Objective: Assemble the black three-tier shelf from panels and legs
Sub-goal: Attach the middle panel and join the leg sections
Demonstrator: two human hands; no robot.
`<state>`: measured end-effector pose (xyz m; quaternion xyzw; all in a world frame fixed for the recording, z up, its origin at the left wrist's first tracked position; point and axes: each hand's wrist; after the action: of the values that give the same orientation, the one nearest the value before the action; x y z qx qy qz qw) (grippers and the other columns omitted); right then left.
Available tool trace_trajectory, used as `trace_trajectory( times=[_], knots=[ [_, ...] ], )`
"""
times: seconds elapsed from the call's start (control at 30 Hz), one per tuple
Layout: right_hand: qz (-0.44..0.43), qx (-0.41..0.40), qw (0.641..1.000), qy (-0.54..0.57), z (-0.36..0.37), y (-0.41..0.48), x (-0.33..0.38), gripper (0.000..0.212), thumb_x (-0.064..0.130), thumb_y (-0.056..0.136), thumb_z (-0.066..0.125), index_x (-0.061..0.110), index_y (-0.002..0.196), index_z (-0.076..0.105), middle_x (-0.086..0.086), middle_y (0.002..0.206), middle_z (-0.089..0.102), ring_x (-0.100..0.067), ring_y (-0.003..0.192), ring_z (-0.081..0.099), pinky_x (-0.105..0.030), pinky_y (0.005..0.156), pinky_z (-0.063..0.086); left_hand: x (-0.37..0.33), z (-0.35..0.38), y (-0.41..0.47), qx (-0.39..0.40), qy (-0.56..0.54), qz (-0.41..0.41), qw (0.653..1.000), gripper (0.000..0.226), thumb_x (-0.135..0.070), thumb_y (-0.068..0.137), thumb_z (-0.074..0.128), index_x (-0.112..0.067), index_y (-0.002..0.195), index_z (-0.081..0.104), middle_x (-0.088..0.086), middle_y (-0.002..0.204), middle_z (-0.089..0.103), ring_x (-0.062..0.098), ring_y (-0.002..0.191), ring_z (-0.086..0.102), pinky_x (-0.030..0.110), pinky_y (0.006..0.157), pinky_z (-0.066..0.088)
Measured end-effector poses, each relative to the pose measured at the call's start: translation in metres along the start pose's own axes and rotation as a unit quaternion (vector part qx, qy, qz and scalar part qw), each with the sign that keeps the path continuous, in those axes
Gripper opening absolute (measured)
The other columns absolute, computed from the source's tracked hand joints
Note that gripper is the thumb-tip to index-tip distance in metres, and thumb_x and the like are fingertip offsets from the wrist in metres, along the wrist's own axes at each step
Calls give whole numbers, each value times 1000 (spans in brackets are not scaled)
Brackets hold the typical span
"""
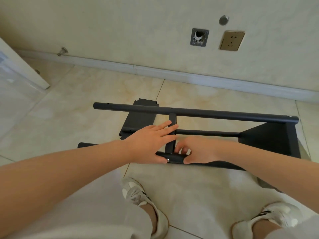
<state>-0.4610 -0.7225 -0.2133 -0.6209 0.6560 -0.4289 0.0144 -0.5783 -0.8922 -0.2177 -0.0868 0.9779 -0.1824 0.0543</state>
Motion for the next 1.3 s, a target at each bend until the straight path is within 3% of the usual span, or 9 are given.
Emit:
trace_trajectory(
  times=[0.17,0.27,0.37,0.43,0.6,0.77,0.87,1.07,1.3],
  knots=[
    [4,-33,999,-8,6,-9,3,32,14,92,62,13,123,64,-6,115,68,-22,100,63,-34,89,51,-20,-3,-1,5,2,-48,999,82,-49,96,61,-31,161,14,-5,169,-14,18,155,-12,43,125,6],
    [0,-49,999,-18,9,-12,3,29,15,92,61,11,120,66,-8,113,69,-25,100,63,-38,90,51,-35,-2,-6,13,-88,-81,993,80,-44,94,64,-33,159,19,-6,169,-9,19,155,-11,45,124,0],
    [2,-60,998,-27,11,-11,3,29,18,94,61,12,122,65,-6,114,68,-24,103,63,-37,92,51,-60,6,-15,-103,-305,-150,935,57,-36,94,67,-34,147,45,-9,159,37,11,148,27,21,119,22],
    [-1,-61,998,-24,12,-10,2,30,20,94,61,12,123,65,-5,115,67,-23,104,63,-35,91,51,-75,14,-22,-209,-394,-236,864,36,-28,95,68,-32,129,60,-13,128,61,1,114,55,5,94,39],
    [7,-61,998,-14,13,-9,-1,35,19,95,60,14,129,61,-4,123,64,-18,106,60,-26,87,45,-80,34,-34,-290,-605,-400,625,8,-12,95,65,-16,101,69,0,92,75,9,83,70,21,74,57],
    [1,-59,998,-18,14,-13,-1,34,18,96,60,15,130,60,-4,125,62,-19,111,60,-29,92,48,-71,45,-37,-258,-787,-450,334,16,-12,96,67,3,101,63,20,97,73,27,88,74,28,66,60],
    [-15,-37,998,-38,11,-16,1,35,12,95,58,15,130,62,-6,122,64,-23,112,60,-38,97,50,-62,47,-33,-258,-835,-424,237,25,-7,93,69,2,114,57,24,103,73,34,95,74,38,71,63],
    [-45,-10,997,-67,11,-23,-5,48,3,96,50,22,141,50,-1,125,59,-19,107,54,-34,94,46,-41,56,-28,-317,-862,-361,160,47,8,93,63,-6,134,46,24,108,69,31,97,74,58,92,56],
    [-58,-49,994,-77,3,-26,-17,49,7,98,48,30,141,48,0,108,63,-21,98,55,-39,90,46,-35,55,-21,-349,-864,-324,162,40,9,91,64,-18,118,51,21,122,62,30,90,76,52,68,63]
  ],
)
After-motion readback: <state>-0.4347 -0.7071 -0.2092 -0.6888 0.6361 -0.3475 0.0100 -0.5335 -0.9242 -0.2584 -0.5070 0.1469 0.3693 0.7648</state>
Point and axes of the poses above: each hand's wrist, its own y-axis towards the middle knuckle, its own z-axis out of the palm, x = y × z
